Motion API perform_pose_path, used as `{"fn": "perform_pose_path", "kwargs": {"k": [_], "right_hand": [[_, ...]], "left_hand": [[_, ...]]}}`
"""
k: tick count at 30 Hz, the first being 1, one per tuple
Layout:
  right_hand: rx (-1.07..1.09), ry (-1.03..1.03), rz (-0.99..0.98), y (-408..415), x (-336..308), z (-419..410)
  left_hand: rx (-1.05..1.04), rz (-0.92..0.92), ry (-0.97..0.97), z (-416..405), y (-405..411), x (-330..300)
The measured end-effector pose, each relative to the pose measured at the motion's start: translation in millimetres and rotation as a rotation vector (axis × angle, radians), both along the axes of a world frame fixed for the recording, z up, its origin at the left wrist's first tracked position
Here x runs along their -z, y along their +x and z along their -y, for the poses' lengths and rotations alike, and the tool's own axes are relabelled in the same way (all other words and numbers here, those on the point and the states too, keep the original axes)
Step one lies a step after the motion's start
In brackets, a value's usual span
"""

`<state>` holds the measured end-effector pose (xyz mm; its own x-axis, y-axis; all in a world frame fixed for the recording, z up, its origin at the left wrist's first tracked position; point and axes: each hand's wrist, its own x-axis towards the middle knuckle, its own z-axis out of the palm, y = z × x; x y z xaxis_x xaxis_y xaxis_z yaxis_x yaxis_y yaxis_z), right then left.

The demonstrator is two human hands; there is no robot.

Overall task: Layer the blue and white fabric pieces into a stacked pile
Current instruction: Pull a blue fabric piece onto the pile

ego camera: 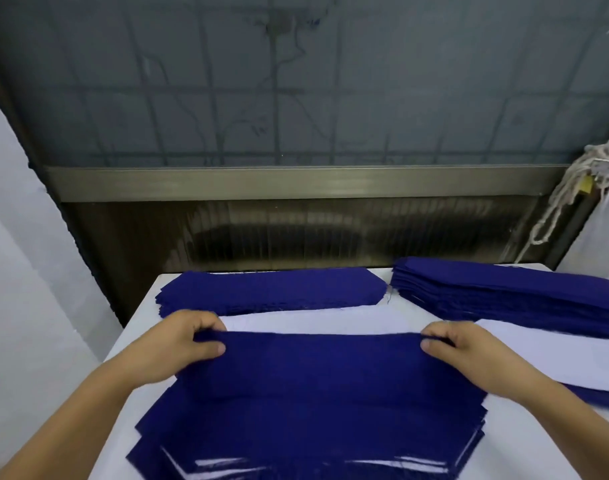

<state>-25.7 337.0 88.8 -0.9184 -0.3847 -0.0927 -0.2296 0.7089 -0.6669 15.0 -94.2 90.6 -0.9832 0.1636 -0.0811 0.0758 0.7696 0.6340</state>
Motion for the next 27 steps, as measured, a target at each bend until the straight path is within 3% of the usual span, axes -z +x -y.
{"fn": "perform_pose_path", "kwargs": {"k": [5, 9, 14, 23, 27], "right_hand": [[0.02, -0.053, -0.498, 25.0, 2.2, -4.6], [-0.13, 0.023, -0.695, 51.1, 41.9, -7.9], [-0.206, 0.051, -0.716, 67.9, 80.6, -11.4], [-0.185, 0.094, -0.573, 72.8, 79.7, -15.0], [-0.153, 0.12, -0.559, 67.8, 74.2, 0.5]], "left_hand": [[-0.104, -0.343, 0.019, -2.0, 21.5, -2.5], [0.032, -0.295, -0.127, -4.3, 54.4, 23.5], [0.101, -0.192, -0.2, -9.7, 76.0, 57.5], [0.163, -0.044, -0.193, -5.4, 74.7, 55.8], [0.138, -0.096, -0.166, -17.3, 61.9, 62.3]]}}
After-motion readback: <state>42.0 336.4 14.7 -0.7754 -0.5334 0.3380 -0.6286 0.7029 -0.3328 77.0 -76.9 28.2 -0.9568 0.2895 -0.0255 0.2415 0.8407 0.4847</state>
